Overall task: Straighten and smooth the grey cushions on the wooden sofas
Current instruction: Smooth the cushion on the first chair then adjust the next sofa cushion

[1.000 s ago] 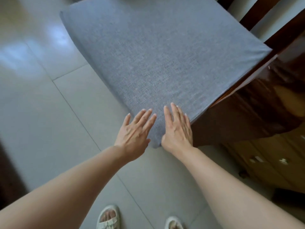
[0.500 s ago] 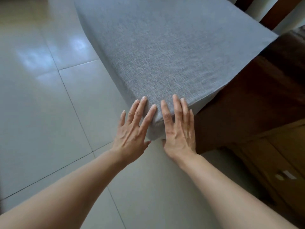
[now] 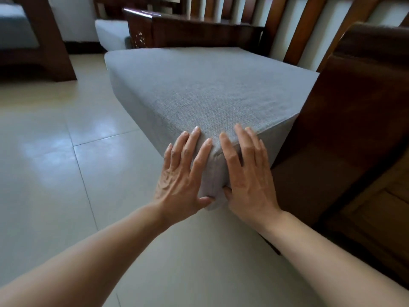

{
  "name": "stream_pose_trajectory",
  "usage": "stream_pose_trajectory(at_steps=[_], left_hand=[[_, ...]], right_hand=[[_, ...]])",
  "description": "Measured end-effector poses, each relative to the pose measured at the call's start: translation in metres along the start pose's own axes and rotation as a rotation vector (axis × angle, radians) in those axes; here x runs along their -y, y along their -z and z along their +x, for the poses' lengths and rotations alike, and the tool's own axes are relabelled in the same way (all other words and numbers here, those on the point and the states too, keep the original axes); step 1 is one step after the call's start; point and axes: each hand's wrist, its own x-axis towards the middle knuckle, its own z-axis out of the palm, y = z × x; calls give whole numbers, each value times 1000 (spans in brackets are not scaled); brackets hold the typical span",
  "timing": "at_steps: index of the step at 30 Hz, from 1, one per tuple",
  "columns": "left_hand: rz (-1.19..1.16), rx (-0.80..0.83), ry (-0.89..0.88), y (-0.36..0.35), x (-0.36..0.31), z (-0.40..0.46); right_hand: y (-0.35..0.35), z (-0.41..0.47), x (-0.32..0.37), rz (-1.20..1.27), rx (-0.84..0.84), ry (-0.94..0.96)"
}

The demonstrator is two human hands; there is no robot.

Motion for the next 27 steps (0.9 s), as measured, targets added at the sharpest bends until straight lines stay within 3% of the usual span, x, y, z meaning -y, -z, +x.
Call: stream_pose_trajectory(at_steps=[5,12,15,21,27], left_hand=[[44,-33,-51,-8,3,-10],[148,-53,-97,-30,4,-29],[115,-130,-80,-49,1,-30],[36,-339,-95,-62,1,-19],[53,-332,-57,-47,0,-10]], right_hand=[[-13,-18,0,-46,-53,93],[-51,-42,-20,-294,-169,159],[-74,-54,-35,-334,-161,145],[-90,-40,-49,-220,-335,147],[-80,-30,-54,-180,-385,173]])
